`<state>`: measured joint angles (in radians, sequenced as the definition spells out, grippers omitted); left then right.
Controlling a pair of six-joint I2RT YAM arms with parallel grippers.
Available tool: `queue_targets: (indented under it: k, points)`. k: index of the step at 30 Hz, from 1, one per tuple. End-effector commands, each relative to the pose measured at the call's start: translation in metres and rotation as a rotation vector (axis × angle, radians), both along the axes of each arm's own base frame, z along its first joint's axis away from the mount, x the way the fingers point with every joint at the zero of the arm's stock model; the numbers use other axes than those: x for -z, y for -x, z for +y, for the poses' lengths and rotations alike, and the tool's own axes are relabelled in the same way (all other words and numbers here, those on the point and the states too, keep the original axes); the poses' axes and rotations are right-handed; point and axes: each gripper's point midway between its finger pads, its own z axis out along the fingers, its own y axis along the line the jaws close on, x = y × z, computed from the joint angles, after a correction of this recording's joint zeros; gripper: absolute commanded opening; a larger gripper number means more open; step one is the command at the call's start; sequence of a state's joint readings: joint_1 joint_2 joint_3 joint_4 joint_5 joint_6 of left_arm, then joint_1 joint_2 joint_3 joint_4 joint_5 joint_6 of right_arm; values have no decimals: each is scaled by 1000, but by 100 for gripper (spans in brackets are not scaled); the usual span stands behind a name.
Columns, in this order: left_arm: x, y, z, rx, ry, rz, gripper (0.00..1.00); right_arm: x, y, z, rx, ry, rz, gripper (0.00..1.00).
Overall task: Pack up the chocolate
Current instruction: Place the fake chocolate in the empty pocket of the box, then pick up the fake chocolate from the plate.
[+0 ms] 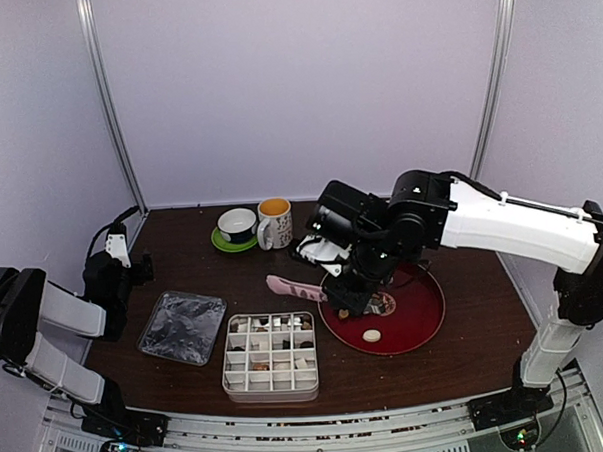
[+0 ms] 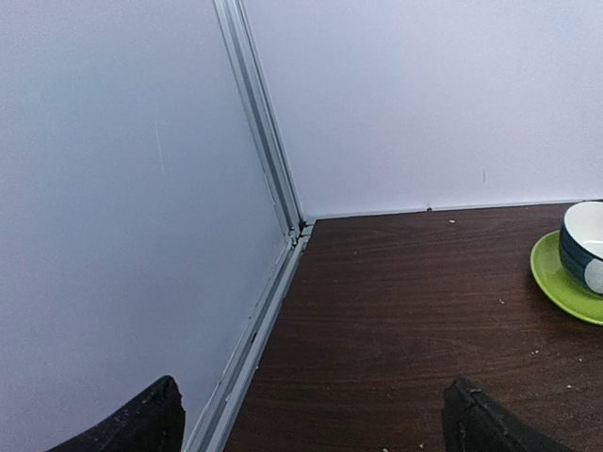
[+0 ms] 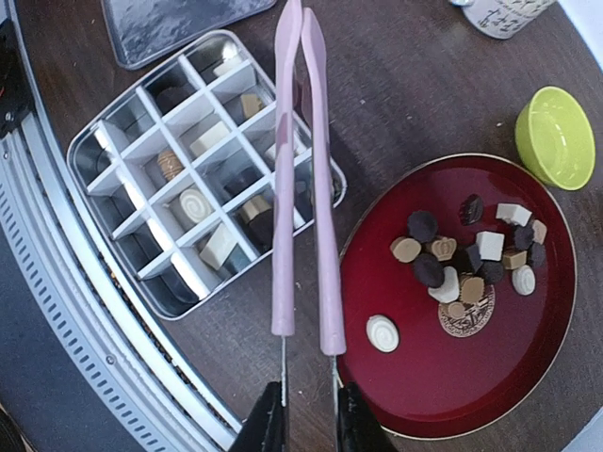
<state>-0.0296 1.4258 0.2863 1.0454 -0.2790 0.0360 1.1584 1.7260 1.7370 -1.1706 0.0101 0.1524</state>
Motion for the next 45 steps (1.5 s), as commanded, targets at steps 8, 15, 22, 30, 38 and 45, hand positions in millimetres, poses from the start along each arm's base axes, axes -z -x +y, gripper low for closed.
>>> queue_targets:
  k: [8,15,22,30,38,45]
  points:
    - [-13,-4,1,1,-7,-45,98,-58,-58,1,187,-282,-341,4]
    - [-13,-4,1,0,-8,-44,98,-81,-59,-21,306,-365,-364,4]
    - [-13,-4,2,0,-8,-46,98,-76,-58,-48,402,-406,-368,4]
    - [-13,-4,2,0,-8,-44,98,-34,-66,-93,498,-300,-335,4]
    - [-13,-4,1,1,-7,-44,98,-3,-58,-136,570,-213,-293,4]
    - [-13,-4,1,1,-8,-44,98,23,-46,-165,611,-160,-256,4]
